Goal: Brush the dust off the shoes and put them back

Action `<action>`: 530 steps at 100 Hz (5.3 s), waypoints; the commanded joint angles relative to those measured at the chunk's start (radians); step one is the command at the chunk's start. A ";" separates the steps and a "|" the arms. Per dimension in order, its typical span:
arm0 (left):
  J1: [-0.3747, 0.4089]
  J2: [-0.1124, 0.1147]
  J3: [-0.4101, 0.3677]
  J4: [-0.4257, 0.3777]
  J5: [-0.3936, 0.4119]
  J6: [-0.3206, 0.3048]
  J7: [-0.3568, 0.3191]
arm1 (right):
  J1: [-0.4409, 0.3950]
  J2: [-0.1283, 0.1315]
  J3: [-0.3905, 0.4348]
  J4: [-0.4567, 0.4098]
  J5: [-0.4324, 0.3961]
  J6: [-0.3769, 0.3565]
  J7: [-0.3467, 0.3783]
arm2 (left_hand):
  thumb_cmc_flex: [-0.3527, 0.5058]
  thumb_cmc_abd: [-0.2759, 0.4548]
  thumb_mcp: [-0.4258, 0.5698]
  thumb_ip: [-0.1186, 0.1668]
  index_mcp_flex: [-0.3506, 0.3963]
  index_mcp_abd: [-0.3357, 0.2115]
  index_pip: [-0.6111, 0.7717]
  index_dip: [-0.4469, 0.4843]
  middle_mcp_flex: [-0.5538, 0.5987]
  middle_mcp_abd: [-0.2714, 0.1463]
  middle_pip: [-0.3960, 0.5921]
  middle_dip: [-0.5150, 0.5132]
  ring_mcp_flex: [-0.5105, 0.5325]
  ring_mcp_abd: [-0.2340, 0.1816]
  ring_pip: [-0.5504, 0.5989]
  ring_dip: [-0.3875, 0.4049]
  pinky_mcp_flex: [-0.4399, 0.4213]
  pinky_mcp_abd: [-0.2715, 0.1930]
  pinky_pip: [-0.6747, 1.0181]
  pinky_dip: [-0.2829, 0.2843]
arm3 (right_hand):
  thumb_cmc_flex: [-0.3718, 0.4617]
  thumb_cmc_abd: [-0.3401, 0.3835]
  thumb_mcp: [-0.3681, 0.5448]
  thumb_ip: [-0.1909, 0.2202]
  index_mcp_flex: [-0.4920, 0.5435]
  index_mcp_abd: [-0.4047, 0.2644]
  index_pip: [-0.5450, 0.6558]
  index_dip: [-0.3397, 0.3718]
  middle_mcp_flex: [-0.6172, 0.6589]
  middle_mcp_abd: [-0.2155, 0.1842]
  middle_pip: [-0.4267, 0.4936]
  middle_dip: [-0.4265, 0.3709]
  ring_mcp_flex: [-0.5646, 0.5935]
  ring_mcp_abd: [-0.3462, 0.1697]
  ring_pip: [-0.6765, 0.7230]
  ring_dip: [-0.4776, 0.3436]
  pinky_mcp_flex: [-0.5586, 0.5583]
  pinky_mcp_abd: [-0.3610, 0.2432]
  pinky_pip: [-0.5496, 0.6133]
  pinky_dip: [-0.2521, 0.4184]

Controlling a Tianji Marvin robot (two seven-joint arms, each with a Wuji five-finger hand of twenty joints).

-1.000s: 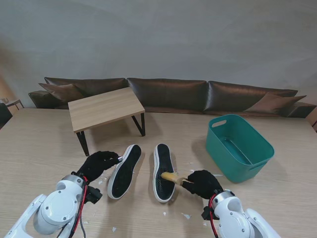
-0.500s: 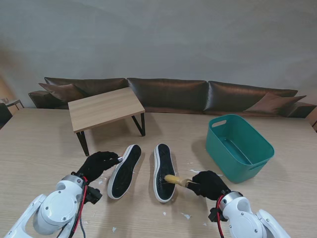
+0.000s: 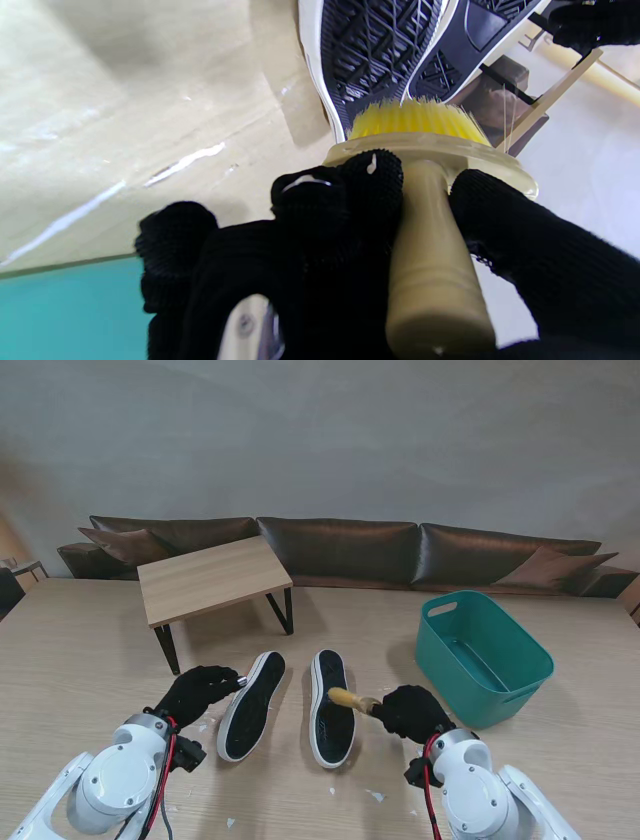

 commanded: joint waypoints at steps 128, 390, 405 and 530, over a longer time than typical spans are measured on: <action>-0.006 -0.003 0.002 0.006 -0.003 0.010 -0.020 | 0.040 -0.012 -0.073 0.099 -0.069 -0.071 -0.007 | 0.036 0.033 -0.025 0.045 0.019 0.009 -0.002 0.002 0.008 0.010 0.000 0.000 -0.009 0.020 0.005 0.004 -0.010 -0.003 -0.029 0.009 | 0.069 0.027 0.087 0.021 0.109 0.086 0.041 0.032 0.061 0.023 0.002 0.003 -0.019 -0.079 0.004 -0.001 0.385 0.032 0.015 0.019; -0.011 -0.008 0.013 0.013 -0.005 0.020 -0.001 | 0.381 -0.261 -0.492 0.348 0.134 0.238 -0.403 | 0.038 0.034 -0.025 0.045 0.026 0.015 0.000 0.005 0.012 0.013 0.000 0.001 -0.006 0.022 0.006 0.006 -0.006 -0.001 -0.028 0.010 | 0.076 0.023 0.091 0.015 0.106 0.095 0.037 0.030 0.061 0.032 -0.006 0.007 -0.020 -0.070 0.003 -0.003 0.383 0.047 0.008 0.022; -0.011 -0.007 0.012 0.014 -0.002 0.017 -0.002 | 0.361 -0.246 -0.483 0.326 0.132 0.232 -0.384 | 0.037 0.035 -0.025 0.045 0.027 0.016 0.001 0.005 0.013 0.011 0.000 0.001 -0.004 0.022 0.006 0.006 -0.006 -0.001 -0.027 0.010 | 0.076 0.022 0.092 0.016 0.106 0.097 0.037 0.030 0.061 0.035 -0.005 0.007 -0.020 -0.063 0.004 -0.002 0.383 0.049 0.008 0.022; -0.005 -0.006 0.004 0.012 -0.001 0.008 -0.005 | 0.161 -0.107 -0.371 0.096 0.043 0.104 -0.199 | 0.038 0.037 -0.025 0.045 0.027 0.018 0.000 0.005 0.017 0.017 0.001 0.001 -0.004 0.024 0.007 0.006 -0.007 -0.002 -0.027 0.011 | 0.077 0.024 0.089 0.017 0.106 0.094 0.037 0.028 0.061 0.032 -0.005 0.006 -0.020 -0.071 0.005 -0.003 0.384 0.043 0.011 0.020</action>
